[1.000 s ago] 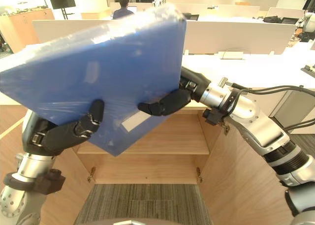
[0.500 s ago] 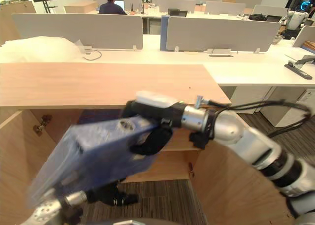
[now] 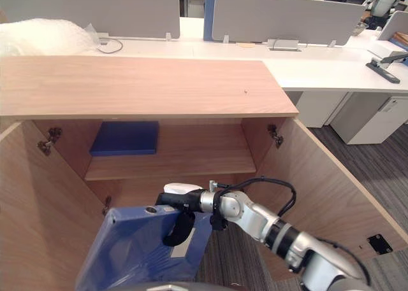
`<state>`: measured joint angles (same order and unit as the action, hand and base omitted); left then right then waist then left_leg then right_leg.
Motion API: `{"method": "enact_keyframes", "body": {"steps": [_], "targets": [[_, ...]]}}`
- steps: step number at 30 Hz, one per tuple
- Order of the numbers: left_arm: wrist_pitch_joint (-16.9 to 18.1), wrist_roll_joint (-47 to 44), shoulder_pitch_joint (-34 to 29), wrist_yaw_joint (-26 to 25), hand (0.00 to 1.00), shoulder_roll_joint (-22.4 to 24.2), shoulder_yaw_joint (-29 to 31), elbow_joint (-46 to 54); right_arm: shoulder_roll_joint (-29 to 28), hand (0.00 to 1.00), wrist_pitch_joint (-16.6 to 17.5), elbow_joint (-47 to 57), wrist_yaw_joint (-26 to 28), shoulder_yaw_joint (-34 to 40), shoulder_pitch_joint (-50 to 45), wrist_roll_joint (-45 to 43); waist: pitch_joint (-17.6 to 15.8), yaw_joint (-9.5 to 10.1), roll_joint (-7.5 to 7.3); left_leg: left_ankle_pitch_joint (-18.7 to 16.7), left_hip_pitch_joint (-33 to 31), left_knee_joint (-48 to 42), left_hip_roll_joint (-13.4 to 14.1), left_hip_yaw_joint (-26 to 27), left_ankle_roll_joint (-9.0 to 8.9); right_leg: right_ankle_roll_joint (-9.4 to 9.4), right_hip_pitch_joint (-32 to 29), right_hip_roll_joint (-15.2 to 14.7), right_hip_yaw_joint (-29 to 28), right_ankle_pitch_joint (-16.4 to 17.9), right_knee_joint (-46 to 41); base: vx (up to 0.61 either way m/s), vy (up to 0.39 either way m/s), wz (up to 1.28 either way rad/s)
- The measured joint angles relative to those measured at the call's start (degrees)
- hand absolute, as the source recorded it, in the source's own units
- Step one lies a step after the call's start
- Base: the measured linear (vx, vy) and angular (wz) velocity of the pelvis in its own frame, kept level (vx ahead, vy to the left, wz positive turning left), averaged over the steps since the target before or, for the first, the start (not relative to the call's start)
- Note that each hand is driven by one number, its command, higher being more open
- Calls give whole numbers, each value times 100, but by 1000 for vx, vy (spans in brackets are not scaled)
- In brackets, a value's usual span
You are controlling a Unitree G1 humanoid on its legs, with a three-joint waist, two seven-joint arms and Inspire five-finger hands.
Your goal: Walk over to the cabinet, pick up the folder, carry it to the office cabinet, place the folder inside the office cabinet, then close the office cabinet door
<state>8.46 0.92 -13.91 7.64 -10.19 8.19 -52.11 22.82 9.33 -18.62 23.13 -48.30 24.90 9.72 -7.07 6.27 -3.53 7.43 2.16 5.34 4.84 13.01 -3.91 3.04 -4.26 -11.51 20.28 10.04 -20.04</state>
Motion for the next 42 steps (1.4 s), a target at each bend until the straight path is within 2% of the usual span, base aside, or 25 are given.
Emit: {"method": "enact_keyframes", "body": {"steps": [3, 5, 6, 7, 8, 9, 10, 11, 12, 13, 15, 17, 18, 19, 21, 23, 25, 30, 33, 36, 38, 42], "targets": [[-119, 146, 160, -347, 100, 187, 386, -90, -834, 0, -226, -1339, -268, 634, -4, 435, -70, 9, 107, 35, -255, -2, 158, -264, -53, -8, 49, 202, 291, -33, 313, 1, -77, 42], [-151, 137, 256, -571, 100, 383, 650, -70, -1399, 0, -474, -2305, -867, 1413, 15, 580, -186, 125, 226, 60, -505, -46, 282, -421, -91, -20, 40, 379, 458, -67, 554, 53, -84, 45], [-162, 132, 284, -627, 100, 415, 683, -51, -1487, 0, -525, -2471, -1006, 1581, 48, 572, -209, 162, 228, 60, -597, -117, 325, -461, -91, -21, 36, 417, 513, -77, 600, 67, -94, 46], [-161, 71, 346, -686, 100, 426, 683, 26, -1619, 0, -653, -2694, -1230, 1831, 192, 549, -329, 203, 278, -35, -911, -472, 391, -586, -134, -63, 12, 482, 596, -143, 677, 69, -108, 47], [-156, 55, 422, -706, 100, 458, 680, 185, -1638, 0, -700, -2907, -1398, 2018, 421, 400, -483, 232, 353, -250, -1317, -1084, 477, -748, -117, -163, -1, 577, 693, -263, 738, 73, -114, 41], [-149, 17, 440, -722, 100, 504, 679, 281, -1628, 0, -715, -3024, -1483, 2071, 567, 246, -567, 270, 418, -399, -1526, -1468, 544, -795, -86, -184, -4, 637, 735, -272, 748, 78, -112, 27], [-139, -43, 482, -760, 100, 600, 676, 481, -1622, 0, -778, -3213, -1589, 2357, 841, -83, -770, 297, 578, -660, -1846, -2125, 699, -831, -24, -200, 23, 740, 798, -268, 705, 62, -80, 16], [-139, -51, 521, -785, 100, 631, 676, 521, -1622, 0, -813, -3291, -1661, 2578, 958, -243, -869, 300, 647, -742, -1953, -2385, 759, -837, 41, -211, 59, 781, 821, -261, 674, 78, -80, 22], [-136, -98, 597, -857, 100, 655, 675, 586, -1641, 0, -841, -3411, -1871, 3017, 1159, -805, -1018, 318, 692, -783, -2106, -2737, 842, -831, 99, -270, 81, 811, 867, -218, 564, 61, -47, 21], [-127, -163, 653, -938, 100, 653, 678, 607, -1689, 0, -854, -3423, -2084, 3523, 1341, -1412, -1154, 328, 709, -782, -2154, -2960, 931, -790, 99, -283, 93, 788, 922, -127, 385, 75, -44, 17], [-134, -277, 671, -1026, 100, 658, 677, 662, -1746, 0, -852, -3387, -2374, 3911, 1548, -2334, -1273, 323, 678, -782, -2153, -3102, 941, -722, 100, -270, 77, 693, 944, 56, 131, 52, -24, 8], [-174, -379, 676, -1130, 100, 691, 620, 809, -1799, 0, -728, -3122, -2801, 4703, 2054, -4662, -1355, 329, 662, -782, -2103, -2918, 900, -688, 98, -252, -280, 469, 933, 349, -580, 43, -26, -4], [-186, -394, 669, -1155, 100, 696, 585, 812, -1819, 0, -648, -3050, -2843, 4839, 2136, -5029, -1365, 326, 672, -781, -2059, -2823, 897, -684, 97, -247, -344, 439, 931, 376, -691, 35, -38, -10], [-232, -486, 662, -1187, 100, 723, 526, 847, -1824, 0, -521, -2860, -2874, 5014, 2265, -5781, -1454, 323, 708, -784, -1928, -2695, 913, -614, 93, -238, -381, 394, 931, 397, -882, 15, -33, -10], [-239, -545, 594, -1229, 100, 732, 416, 948, -1824, 0, -424, -2598, -2921, 5162, 2398, -6480, -1534, 315, 731, -787, -1846, -2658, 940, -541, 87, -232, -498, 314, 932, 404, -1176, -29, -30, -15], [-244, -542, 576, -1237, 100, 709, 319, 1094, -1787, 0, -386, -2369, -3017, 5226, 2508, -7317, -1562, 299, 733, -858, -2002, -2755, 906, -533, -11, -161, -825, 123, 940, 520, -1653, -66, -28, -12], [-229, -543, 588, -1237, 100, 704, 221, 1170, -1772, 0, -204, -2128, -3018, 5316, 2526, -7791, -1620, 283, 760, -985, -2229, -2938, 882, -535, -81, -135, -1094, -11, 941, 629, -1960, -57, -5, -2], [-196, -625, 624, -1218, 100, 674, 211, 1387, -1467, 0, 250, -2114, -3222, 5641, 2962, -8453, -1754, 295, 779, -1282, -2820, -3573, 844, -582, -84, -161, -1503, -229, 948, 833, -2422, -73, 54, 10], [-145, -737, 733, -1214, 100, 708, 171, 1453, -1308, 0, 402, -2255, -3348, 5692, 3406, -8732, -1841, 295, 880, -1402, -3266, -4014, 807, -649, 19, -212, -1730, -300, 959, 998, -2502, -103, 73, 6], [-143, -824, 874, -1215, 100, 714, 153, 1481, -1315, 0, 711, -2573, -3593, 5903, 3958, -9166, -1881, 297, 949, -1512, -3765, -4450, 728, -780, 68, -345, -1978, -442, 1076, 1259, -2676, -119, 62, 15], [-137, -948, 895, -1190, 100, 730, 119, 1543, -1313, 0, 888, -2688, -3747, 5996, 4271, -9399, -1923, 308, 1036, -1596, -4069, -4733, 712, -863, 110, -365, -2172, -525, 1103, 1352, -2904, -107, 63, 14], [-95, -1048, 938, -1146, 100, 730, 3, 1715, -1224, 0, 1009, -3386, -4038, 5683, 5112, -9548, -1983, 329, 1190, -1689, -4542, -5188, 641, -895, 211, -400, -2593, -758, 1073, 1462, -3394, -136, 72, 6]]}}
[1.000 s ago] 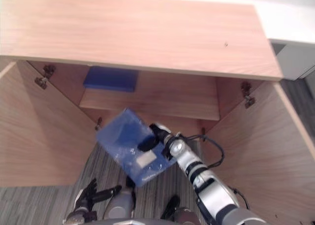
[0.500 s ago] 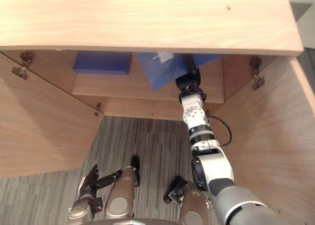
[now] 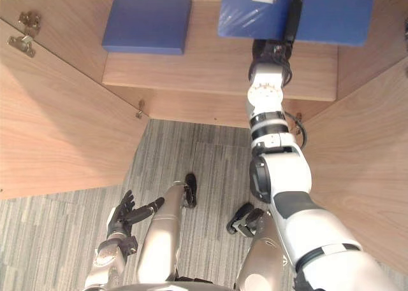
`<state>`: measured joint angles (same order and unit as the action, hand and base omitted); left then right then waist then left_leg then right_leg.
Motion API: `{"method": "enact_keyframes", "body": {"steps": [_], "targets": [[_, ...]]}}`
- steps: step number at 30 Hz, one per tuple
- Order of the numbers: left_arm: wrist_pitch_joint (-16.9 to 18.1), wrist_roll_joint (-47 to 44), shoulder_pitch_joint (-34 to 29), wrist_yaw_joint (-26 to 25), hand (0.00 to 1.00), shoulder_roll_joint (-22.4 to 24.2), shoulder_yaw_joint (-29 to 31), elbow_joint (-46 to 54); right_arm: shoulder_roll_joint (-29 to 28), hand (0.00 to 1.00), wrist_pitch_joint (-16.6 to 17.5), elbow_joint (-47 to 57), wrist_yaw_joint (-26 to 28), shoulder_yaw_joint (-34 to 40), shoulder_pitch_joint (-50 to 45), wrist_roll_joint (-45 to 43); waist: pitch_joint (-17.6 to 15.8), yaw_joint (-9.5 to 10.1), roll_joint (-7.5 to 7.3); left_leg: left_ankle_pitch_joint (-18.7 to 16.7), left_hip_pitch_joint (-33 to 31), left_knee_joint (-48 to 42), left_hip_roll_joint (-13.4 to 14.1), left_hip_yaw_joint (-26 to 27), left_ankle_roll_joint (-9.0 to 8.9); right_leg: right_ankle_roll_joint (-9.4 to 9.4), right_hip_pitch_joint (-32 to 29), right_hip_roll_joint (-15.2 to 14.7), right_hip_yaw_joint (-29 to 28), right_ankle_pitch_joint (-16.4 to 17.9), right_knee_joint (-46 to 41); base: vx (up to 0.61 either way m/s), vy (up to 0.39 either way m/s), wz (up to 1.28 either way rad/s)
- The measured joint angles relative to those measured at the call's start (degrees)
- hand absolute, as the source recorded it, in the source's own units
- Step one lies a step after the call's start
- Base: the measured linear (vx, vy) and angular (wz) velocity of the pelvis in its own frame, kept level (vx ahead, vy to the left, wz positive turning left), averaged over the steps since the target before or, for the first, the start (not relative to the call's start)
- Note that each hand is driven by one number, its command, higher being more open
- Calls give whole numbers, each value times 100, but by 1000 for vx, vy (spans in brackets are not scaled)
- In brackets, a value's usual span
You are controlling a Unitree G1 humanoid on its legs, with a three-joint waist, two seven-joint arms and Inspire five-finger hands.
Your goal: Walk over to the cabinet, pick up the folder, carry it to the office cabinet, place the folder inside the office cabinet, then close the office cabinet door
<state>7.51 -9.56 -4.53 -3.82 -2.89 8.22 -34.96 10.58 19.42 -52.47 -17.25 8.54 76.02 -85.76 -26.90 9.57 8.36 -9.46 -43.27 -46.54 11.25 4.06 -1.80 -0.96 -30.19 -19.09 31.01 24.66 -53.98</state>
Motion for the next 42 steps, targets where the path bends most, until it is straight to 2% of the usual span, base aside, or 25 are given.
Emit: {"method": "enact_keyframes", "body": {"steps": [2, 5, 9, 10, 12, 17, 19, 25, 29, 30, 32, 34, 35, 36, 38, 39, 41, 42], "targets": [[1, -8, 86, 14, 100, 0, -45, 36, 167, 0, -58, -321, -154, -564, 354, 0, 7, 39, 51, -67, -291, -298, -73, -42, 44, -15, -260, -178, -25, 131, -373, -108, 25, 13], [3, -13, 147, 17, 100, 0, -119, 193, 283, 0, -61, -451, -228, -948, 633, 1, 10, 142, 86, -163, -663, -695, -137, -160, 44, -1, -531, -342, -28, 300, -814, -93, 17, 16], [61, -61, 231, 25, 100, 4, -129, 247, 379, 0, 4, -470, -343, -921, 669, -29, 10, 228, 90, -340, -1071, -1230, -219, -269, 50, 40, -803, -564, -48, 547, -1361, -74, 44, 16], [61, -62, 280, 13, 100, 4, -106, 236, 382, 100, 46, -475, -413, -817, 669, -50, 10, 237, 90, -353, -1166, -1315, -257, -287, 55, 51, -884, -628, -54, 579, -1465, -57, 53, 15], [50, -44, 336, -99, 100, 1, -87, 136, 381, 100, 172, -479, -501, -671, 669, -135, 9, 252, 92, -360, -1259, -1384, -293, -286, 67, 62, -958, -690, -68, 598, -1551, -36, 50, 8], [-600, 284, 344, -390, 100, 11, -86, -1061, 434, 100, 370, -512, -611, -480, 669, -206, 8, 246, 90, -373, -1283, -1400, -309, -282, 86, 62, -972, -704, -70, 596, -1546, -8, 20, 0], [-687, 285, 277, -434, 100, 55, -85, -1240, 449, 100, 420, -510, -613, -472, 669, -204, 8, 253, 88, -347, -1265, -1342, -315, -282, 78, 64, -964, -696, -59, 592, -1506, 0, 0, 0], [-625, 293, 290, -518, 100, 75, -80, -1244, 285, 100, 532, -506, -696, -66, 670, -207, 11, 248, 76, -146, -954, -853, -317, -272, 41, -29, -687, -576, 82, 460, -1090, 12, -27, 3], [-556, 324, 323, -557, 100, 75, -45, -1247, 306, 100, 549, -503, -721, -98, 702, -204, 37, 238, 19, -56, -872, -607, -291, -285, 4, -49, -609, -475, 160, 382, -854, 10, -18, 0], [-556, 336, 323, -557, 100, 75, -37, -1253, 324, 100, 452, -515, -722, -146, 702, -163, 36, 220, 17, -53, -857, -586, -290, -292, 3, -51, -584, -467, 181, 377, -828, 0, 0, 0], [-557, 337, 321, -556, 100, 75, 11, -1275, 409, 100, 46, -658, -728, -503, 704, 341, 40, 187, 7, -53, -819, -553, -282, -285, 2, -44, -546, -448, 188, 364, -776, 3, 4, -2], [-553, 337, 322, -554, 100, 70, 162, -1292, 599, 100, -748, -961, -648, -1608, 775, 1527, 55, 130, -28, -52, -775, -490, -224, -272, 1, -47, -510, -357, 187, 313, -660, -2, 12, -11], [-549, 338, 322, -555, 100, 58, 182, -1301, 631, 100, -962, -1064, -582, -1897, 822, 1797, 65, 115, -49, -52, -757, -473, -213, -263, 0, -48, -499, -341, 182, 306, -637, -7, 10, -11], [-547, 342, 322, -550, 100, 31, 182, -1307, 707, 100, -1331, -1199, -389, -2428, 892, 2232, 77, 104, -74, -53, -724, -456, -184, -260, -2, -48, -469, -303, 181, 298, -593, -8, 6, -9], [-514, 354, 323, -525, 100, -12, 181, -1303, 768, 100, -1758, -1388, 1, -3147, 954, 2882, 120, 101, -163, -49, -689, -414, -169, -243, -12, -51, -460, -286, 172, 295, -561, -8, 0, -5], [-504, 387, 323, -478, 100, -19, 179, -1300, 782, 100, -2038, -1535, 289, -3539, 976, 3481, 141, 90, -207, -43, -672, -393, -168, -240, -23, -53, -448, -280, 173, 294, -544, 0, 0, 0], [-504, 464, 322, -361, 100, -22, 171, -1277, 788, 100, -2449, -1904, 756, -4221, 963, 4366, 159, 83, -248, -40, -634, -371, -168, -248, -27, -55, -392, -268, 196, 285, -503, -10, 8, 2], [-504, 465, 321, -322, 100, -27, 169, -1274, 791, 100, -2532, -2014, 870, -4361, 937, 4550, 159, 86, -251, -40, -619, -363, -170, -251, -27, -52, -370, -265, 207, 282, -488, -25, 25, 4]]}}
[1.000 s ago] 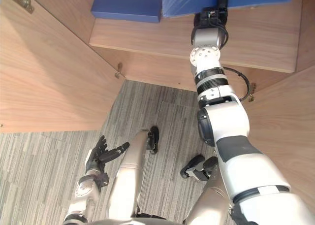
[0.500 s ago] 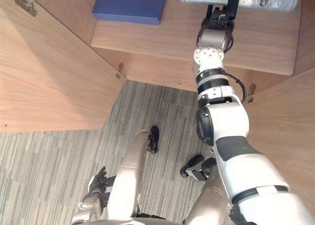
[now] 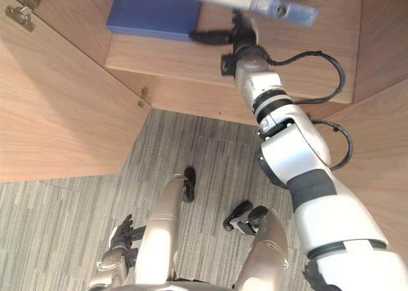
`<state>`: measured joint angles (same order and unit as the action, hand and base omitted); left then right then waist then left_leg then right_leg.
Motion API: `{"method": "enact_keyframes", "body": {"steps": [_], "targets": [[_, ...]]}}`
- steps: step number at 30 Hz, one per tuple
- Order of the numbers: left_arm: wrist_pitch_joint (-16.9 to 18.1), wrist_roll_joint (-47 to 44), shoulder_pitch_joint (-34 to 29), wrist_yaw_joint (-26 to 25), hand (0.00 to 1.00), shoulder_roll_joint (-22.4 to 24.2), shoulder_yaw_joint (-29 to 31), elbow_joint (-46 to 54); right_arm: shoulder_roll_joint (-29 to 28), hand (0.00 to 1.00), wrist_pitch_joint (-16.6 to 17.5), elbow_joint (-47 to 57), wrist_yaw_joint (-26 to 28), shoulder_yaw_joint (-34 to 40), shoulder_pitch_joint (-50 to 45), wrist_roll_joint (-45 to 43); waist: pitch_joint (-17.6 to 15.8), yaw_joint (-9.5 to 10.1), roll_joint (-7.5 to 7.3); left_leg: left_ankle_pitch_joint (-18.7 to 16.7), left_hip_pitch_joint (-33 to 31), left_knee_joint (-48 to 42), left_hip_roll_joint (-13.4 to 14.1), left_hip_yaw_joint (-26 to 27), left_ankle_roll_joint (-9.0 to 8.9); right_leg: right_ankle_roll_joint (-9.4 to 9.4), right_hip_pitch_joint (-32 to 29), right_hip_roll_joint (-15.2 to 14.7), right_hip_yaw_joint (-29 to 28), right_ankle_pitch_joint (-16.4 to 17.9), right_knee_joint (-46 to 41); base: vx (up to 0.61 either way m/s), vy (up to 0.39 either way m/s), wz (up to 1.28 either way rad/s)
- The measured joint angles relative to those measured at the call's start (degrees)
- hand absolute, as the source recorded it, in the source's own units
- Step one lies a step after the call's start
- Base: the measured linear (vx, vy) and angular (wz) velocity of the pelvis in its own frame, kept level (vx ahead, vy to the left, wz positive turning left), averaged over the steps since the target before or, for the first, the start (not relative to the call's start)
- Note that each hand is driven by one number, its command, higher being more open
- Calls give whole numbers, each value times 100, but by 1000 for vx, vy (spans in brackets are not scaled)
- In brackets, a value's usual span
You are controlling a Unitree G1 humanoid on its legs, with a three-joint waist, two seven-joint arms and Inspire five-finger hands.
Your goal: Walk over to the cabinet, pick up the folder, carry it to the office cabinet, place the folder inside the office cabinet, then close the office cabinet door
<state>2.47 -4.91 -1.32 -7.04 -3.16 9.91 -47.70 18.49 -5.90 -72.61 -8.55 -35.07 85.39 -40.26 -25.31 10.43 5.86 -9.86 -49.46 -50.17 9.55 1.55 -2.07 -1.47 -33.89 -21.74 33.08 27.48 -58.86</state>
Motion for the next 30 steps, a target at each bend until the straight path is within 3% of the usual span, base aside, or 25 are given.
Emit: {"method": "enact_keyframes", "body": {"steps": [2, 7, 14, 20, 30], "targets": [[-2, 63, -15, 114, 100, -62, -10, 7, 3, 100, -191, -275, 369, -340, -207, 694, 13, 14, -33, -2, 22, 24, -5, 3, -1, 16, 31, 6, 6, -17, 40, -15, 21, 0], [-8, 217, -51, 393, 100, -392, -14, 71, 253, 100, 44, -303, 1072, -586, -522, 2007, 57, -11, -141, -3, 41, 33, -8, 9, 1, 20, 52, 4, 9, -31, 61, -25, 23, 0], [-52, 223, -202, 769, 100, -472, -74, 257, 332, 100, 283, -55, 1414, -230, -997, 4242, 157, 40, -330, -7, 68, 64, -42, 24, 8, 48, 79, -22, 14, -62, 120, -5, 3, 0], [-63, 202, -276, 872, 100, -440, -73, 269, 564, 100, 407, 151, 1491, 438, -1246, 4529, 159, 48, -342, -23, 64, 68, -66, 73, 65, 84, 68, -50, -13, -144, 177, -30, 34, -1], [-49, 38, -472, 860, 100, -368, -72, 622, 1151, 100, 450, 508, 1391, 663, -1335, 4475, 115, 52, -412, -33, -92, 39, -127, 272, 216, 152, -227, -195, -187, -260, 130, -36, 29, -4]]}}
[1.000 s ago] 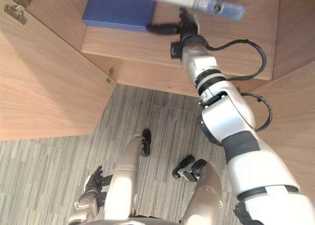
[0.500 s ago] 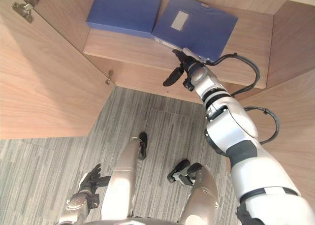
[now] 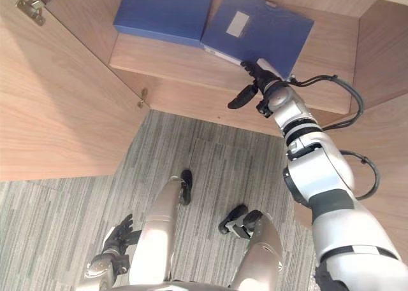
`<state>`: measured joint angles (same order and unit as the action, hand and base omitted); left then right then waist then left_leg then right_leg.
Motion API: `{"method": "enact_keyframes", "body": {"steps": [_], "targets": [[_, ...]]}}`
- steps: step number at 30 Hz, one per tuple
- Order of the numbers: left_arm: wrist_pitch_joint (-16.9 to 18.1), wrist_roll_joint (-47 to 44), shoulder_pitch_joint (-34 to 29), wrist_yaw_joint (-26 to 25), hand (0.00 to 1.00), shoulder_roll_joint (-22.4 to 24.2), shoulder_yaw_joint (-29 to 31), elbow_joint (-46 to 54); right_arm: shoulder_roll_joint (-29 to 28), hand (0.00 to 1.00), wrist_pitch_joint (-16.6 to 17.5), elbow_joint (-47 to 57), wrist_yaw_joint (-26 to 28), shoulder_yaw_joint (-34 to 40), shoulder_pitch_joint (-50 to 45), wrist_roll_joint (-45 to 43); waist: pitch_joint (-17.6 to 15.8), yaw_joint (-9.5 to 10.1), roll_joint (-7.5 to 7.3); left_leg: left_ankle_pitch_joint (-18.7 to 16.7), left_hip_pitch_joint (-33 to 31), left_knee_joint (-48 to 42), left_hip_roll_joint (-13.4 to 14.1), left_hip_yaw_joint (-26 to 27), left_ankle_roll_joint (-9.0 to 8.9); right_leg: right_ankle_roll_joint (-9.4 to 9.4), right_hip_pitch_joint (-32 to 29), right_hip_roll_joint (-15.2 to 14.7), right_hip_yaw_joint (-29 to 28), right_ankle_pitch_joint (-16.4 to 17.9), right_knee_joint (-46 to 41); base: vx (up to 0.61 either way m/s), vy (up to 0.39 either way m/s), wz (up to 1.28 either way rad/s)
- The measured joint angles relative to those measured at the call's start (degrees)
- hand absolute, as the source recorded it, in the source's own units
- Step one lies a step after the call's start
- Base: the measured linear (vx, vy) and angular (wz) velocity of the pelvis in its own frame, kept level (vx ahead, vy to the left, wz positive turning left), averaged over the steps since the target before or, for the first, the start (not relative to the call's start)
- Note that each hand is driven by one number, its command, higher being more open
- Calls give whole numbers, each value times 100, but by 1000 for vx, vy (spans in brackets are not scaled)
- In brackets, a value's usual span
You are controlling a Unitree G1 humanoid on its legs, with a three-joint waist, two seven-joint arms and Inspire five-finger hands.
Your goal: Walk over to the cabinet, pick up the folder, carry it to the office cabinet, place the folder inside the office cabinet, then close the office cabinet door
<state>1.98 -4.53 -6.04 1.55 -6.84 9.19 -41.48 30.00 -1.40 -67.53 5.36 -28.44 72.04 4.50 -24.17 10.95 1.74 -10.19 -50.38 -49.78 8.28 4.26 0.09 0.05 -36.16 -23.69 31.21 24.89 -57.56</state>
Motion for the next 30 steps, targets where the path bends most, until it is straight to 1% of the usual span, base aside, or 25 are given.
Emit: {"method": "enact_keyframes", "body": {"steps": [4, 7, 12, 16, 19, 24, 26, 27, 28, 30], "targets": [[7, -62, -12, -27, 100, 58, -4, 116, 172, 100, 24, 16, -188, -88, 112, -11, -52, 5, 0, -17, -149, -105, -25, 14, 45, 0, -157, -62, -45, 1, -118, -49, 14, 0], [9, -106, -25, -31, 100, 56, -83, 152, 254, 100, 38, 16, -310, -324, 213, -9, -67, 4, 2, -30, -269, -174, -42, 59, 74, 1, -320, -122, -117, 2, -214, -65, 18, -2], [18, -129, -28, -32, 100, 73, -172, 206, 420, 100, 174, 22, -315, -661, 324, -8, -83, 3, 26, -36, -377, -196, -66, 128, 83, -7, -488, -188, -184, -19, -268, -60, 11, -2], [21, -175, -28, -39, 100, 168, -209, 264, 627, 100, 231, 24, -353, -660, 406, -4, -127, 9, 107, -21, -478, -209, -116, 147, 104, 13, -583, -252, -192, -59, -299, -41, 15, 3], [23, -175, -28, -46, 100, 182, -233, 282, 716, 100, 232, 25, -434, -659, 452, 72, -134, 5, 121, -2, -481, -163, -181, 171, 133, 35, -606, -318, -200, -71, -301, -18, 12, 8], [24, -174, -47, -131, 100, 173, -323, 356, 875, 100, 201, 234, -591, -639, 439, 948, -158, -19, 146, 27, -489, -126, -207, 263, 221, 103, -671, -356, -266, -150, -251, 8, 2, -2], [23, -173, -58, -173, 100, 175, -315, 405, 910, 100, 85, 481, -608, -391, 269, 1587, -170, -30, 144, 21, -459, -119, -177, 296, 244, 116, -648, -321, -284, -196, -183, 21, -1, -9], [23, -173, -58, -183, 100, 175, -309, 411, 910, 100, 43, 535, -613, -328, 217, 1758, -174, -35, 143, 18, -442, -110, -165, 303, 249, 121, -630, -305, -285, -213, -154, 21, 1, -10], [23, -172, -59, -223, 100, 174, -299, 417, 910, 100, -23, 614, -614, -170, 80, 2174, -184, -50, 142, 15, -382, -78, -151, 309, 255, 132, -558, -270, -278, -246, -83, 24, 3, -9], [22, -172, -70, -253, 100, 184, -251, 422, 911, 100, -171, 638, -586, 5, -79, 2559, -195, -71, 135, 15, -242, 4, -141, 339, 265, 151, -436, -233, -282, -304, 42, 14, 5, -9]]}}
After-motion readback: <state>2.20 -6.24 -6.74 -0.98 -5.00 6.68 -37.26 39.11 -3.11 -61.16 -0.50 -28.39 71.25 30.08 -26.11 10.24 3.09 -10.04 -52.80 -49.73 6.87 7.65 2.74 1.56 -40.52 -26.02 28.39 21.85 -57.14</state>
